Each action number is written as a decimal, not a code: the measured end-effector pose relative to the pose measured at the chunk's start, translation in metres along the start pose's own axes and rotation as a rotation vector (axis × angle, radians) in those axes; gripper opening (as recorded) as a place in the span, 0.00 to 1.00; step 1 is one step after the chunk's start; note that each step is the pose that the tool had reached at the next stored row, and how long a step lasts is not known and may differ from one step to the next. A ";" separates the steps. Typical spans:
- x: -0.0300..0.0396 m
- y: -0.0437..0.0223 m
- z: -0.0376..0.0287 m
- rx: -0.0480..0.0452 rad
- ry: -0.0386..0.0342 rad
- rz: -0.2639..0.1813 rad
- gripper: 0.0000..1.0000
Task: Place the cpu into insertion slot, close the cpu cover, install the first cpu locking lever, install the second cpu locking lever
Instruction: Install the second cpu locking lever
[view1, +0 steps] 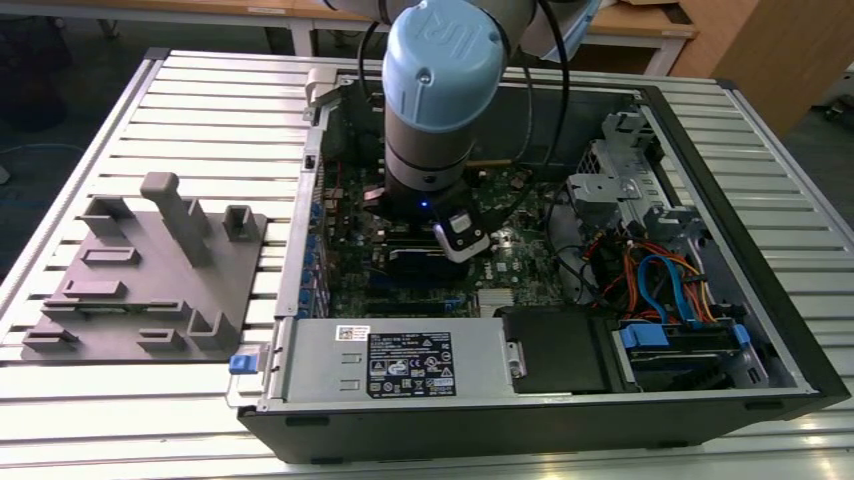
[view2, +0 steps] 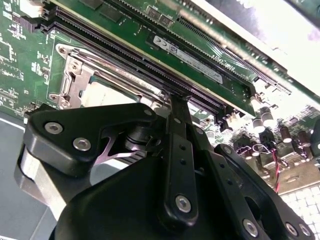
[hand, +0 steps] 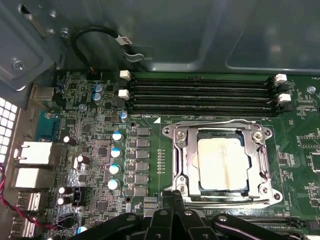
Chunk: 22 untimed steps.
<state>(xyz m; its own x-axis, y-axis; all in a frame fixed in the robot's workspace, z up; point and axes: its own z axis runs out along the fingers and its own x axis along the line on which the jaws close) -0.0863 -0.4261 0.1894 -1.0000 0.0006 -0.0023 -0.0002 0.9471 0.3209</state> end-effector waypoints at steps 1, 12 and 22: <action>0.0002 0.0001 0.0002 -0.0011 0.0000 0.000 0.10; 0.0020 0.0016 0.0019 -0.0102 -0.0002 0.000 0.10; 0.0041 0.0030 0.0025 -0.0160 -0.0002 0.000 0.10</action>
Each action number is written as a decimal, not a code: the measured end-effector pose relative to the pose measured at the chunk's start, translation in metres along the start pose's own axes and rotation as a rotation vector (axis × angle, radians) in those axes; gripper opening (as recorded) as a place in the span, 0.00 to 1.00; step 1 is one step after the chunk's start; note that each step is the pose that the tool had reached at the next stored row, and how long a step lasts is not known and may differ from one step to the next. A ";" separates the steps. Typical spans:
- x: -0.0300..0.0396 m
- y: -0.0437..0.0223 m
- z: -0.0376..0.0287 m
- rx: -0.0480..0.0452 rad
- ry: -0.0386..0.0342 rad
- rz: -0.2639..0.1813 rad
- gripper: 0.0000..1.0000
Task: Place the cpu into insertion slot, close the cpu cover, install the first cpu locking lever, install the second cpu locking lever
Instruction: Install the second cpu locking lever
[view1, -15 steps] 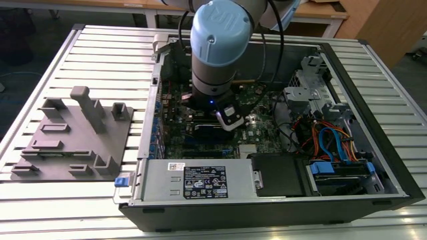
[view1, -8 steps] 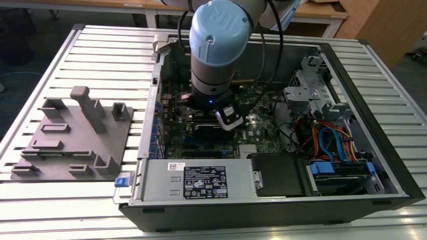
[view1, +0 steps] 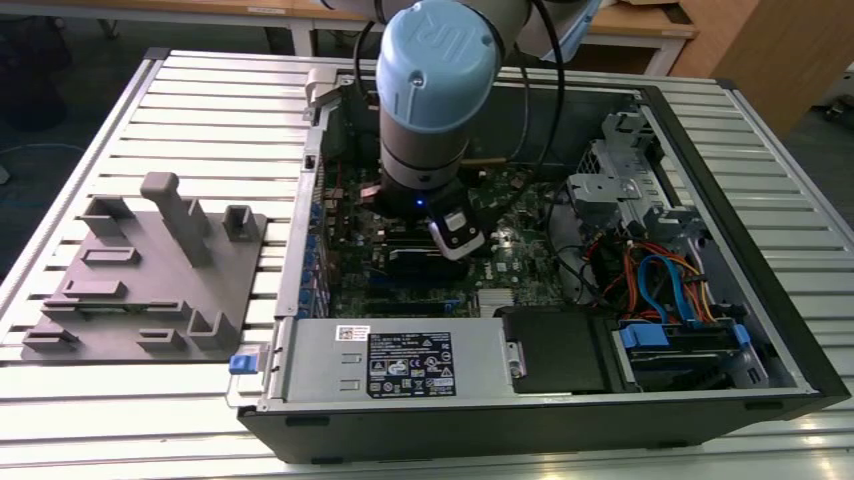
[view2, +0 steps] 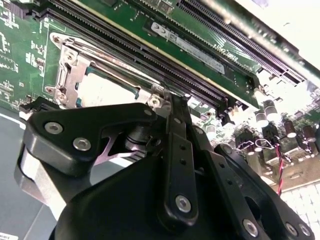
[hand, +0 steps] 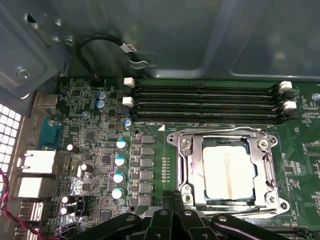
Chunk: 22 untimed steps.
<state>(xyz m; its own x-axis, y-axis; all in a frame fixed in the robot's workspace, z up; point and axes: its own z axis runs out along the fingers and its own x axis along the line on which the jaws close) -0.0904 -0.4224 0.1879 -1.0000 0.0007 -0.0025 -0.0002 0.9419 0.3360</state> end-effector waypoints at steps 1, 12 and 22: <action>0.0001 0.0002 -0.0003 0.0000 0.0000 0.000 0.10; 0.0015 0.0057 -0.0157 -0.0005 0.0001 0.000 0.10; 0.0020 0.0106 -0.0292 -0.0007 0.0000 0.000 0.10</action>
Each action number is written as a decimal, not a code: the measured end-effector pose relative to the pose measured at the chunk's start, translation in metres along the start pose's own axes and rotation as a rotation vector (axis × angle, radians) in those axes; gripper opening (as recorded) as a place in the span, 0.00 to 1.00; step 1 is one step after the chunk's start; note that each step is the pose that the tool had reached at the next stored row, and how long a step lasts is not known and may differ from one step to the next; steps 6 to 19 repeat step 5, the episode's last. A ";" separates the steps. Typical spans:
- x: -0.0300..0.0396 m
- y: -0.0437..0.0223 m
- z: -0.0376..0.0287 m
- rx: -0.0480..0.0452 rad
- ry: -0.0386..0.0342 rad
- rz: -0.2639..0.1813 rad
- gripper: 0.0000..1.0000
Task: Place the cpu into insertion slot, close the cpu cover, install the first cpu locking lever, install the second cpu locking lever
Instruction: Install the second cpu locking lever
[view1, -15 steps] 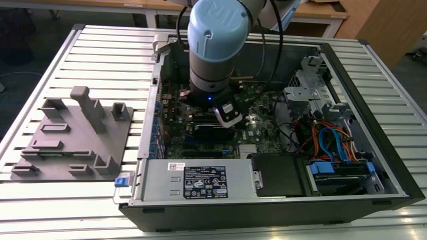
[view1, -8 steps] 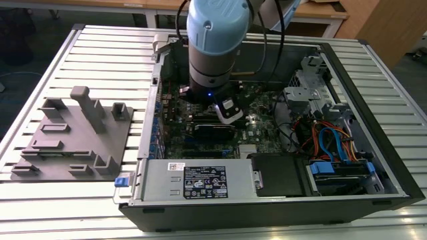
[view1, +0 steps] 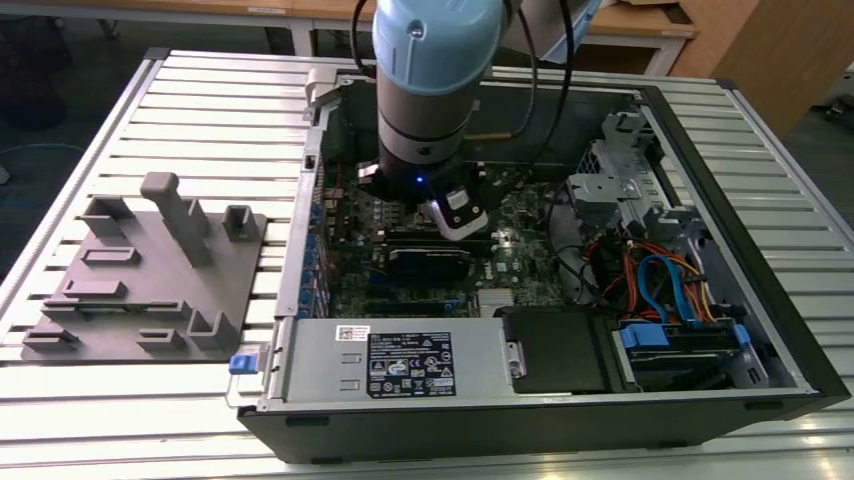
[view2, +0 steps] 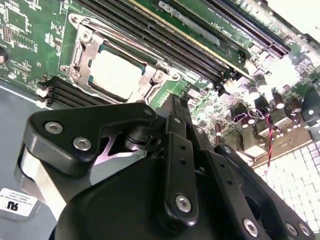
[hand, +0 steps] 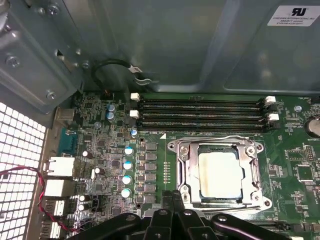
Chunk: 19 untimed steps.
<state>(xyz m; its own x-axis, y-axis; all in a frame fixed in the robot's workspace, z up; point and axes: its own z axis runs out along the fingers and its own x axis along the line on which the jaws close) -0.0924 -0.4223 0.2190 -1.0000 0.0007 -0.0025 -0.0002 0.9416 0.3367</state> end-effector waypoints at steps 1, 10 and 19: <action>0.0000 0.0000 0.0000 0.0000 0.0000 0.000 0.10; -0.0007 0.0000 -0.0001 0.0001 0.0001 0.000 0.10; -0.0007 0.0000 -0.0001 0.0001 0.0001 0.000 0.10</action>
